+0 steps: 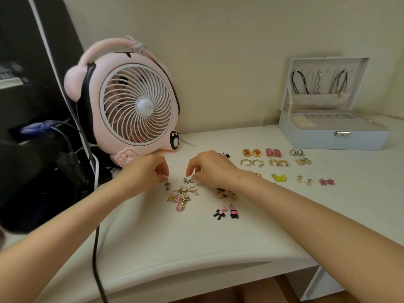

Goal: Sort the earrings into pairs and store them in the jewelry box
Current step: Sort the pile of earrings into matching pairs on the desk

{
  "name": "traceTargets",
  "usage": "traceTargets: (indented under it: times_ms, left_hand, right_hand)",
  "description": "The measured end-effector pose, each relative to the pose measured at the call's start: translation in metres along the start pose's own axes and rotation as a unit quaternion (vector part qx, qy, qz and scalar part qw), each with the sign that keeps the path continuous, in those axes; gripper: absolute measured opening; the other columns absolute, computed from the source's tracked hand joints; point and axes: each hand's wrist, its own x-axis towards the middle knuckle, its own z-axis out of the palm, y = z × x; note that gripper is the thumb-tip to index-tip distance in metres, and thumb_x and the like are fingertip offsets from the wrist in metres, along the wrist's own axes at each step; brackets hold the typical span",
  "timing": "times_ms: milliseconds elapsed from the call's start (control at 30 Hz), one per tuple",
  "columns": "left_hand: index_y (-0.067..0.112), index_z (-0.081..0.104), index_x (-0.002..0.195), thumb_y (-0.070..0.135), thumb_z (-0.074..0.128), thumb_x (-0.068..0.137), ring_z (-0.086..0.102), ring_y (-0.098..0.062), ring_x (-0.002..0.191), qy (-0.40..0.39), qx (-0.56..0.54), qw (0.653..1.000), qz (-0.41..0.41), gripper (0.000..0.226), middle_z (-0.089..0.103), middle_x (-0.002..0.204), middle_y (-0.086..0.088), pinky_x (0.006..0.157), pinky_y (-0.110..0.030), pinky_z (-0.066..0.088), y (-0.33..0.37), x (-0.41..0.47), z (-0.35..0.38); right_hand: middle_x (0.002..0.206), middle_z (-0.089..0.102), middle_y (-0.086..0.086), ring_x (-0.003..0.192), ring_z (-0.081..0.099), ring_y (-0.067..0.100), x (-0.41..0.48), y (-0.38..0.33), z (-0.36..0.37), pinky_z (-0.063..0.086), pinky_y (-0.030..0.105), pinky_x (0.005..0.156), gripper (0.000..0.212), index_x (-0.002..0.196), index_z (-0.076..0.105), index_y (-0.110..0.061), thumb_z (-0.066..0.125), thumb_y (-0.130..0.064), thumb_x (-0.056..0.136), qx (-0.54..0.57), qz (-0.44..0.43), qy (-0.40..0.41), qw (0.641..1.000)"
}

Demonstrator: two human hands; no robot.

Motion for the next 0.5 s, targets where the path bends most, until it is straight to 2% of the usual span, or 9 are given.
traceTargets:
  times_ms: [100,200,300,433,500]
  left_hand:
    - [0.019,0.063,0.089,0.022,0.068,0.082,0.053,-0.014,0.077,-0.016,0.006,1.000,-0.004,0.010,0.060,0.081,0.005,0.070,-0.027,0.043,-0.005,0.003,0.005]
    - [0.018,0.062,0.090,0.030,0.065,0.083,0.055,-0.016,0.083,-0.019,0.009,1.000,-0.016,0.014,0.059,0.083,0.004,0.073,-0.027,0.044,-0.005,0.006,0.010]
    - [0.020,0.057,0.083,0.027,0.067,0.082,0.055,-0.018,0.083,-0.036,0.007,0.999,-0.015,0.012,0.058,0.082,0.004,0.072,-0.027,0.043,-0.002,0.013,0.015]
    - [0.022,0.056,0.077,0.022,0.070,0.079,0.049,-0.015,0.076,-0.036,-0.005,0.999,0.002,0.014,0.050,0.069,0.011,0.068,-0.025,0.036,0.003,0.023,0.019]
    - [0.022,0.056,0.077,0.022,0.070,0.079,0.049,-0.015,0.076,-0.032,-0.015,0.999,0.007,0.014,0.050,0.069,0.010,0.065,-0.025,0.034,0.010,0.027,0.023]
  right_hand:
    - [0.087,0.055,-0.006,0.087,0.055,0.015,0.012,-0.005,0.002,0.037,0.026,0.071,0.016,0.101,0.070,-0.023,0.066,-0.024,0.085,0.012,-0.006,-0.020,1.000]
    - [0.082,0.055,-0.007,0.081,0.053,0.013,0.019,-0.008,0.005,0.035,0.025,0.066,0.012,0.094,0.071,-0.024,0.069,-0.025,0.082,0.014,-0.016,-0.026,0.999]
    - [0.082,0.059,-0.006,0.081,0.056,0.014,0.023,-0.008,0.008,0.034,0.025,0.061,0.006,0.085,0.071,-0.023,0.071,-0.023,0.080,-0.007,-0.020,-0.026,0.999]
    - [0.087,0.065,-0.002,0.084,0.058,0.018,0.025,0.001,0.003,0.038,0.026,0.066,0.007,0.082,0.070,-0.021,0.073,-0.025,0.077,-0.022,-0.001,-0.022,1.000]
    - [0.088,0.068,-0.001,0.087,0.060,0.019,0.025,0.007,0.000,0.040,0.027,0.068,0.009,0.082,0.070,-0.019,0.074,-0.025,0.077,-0.020,0.009,-0.020,1.000]
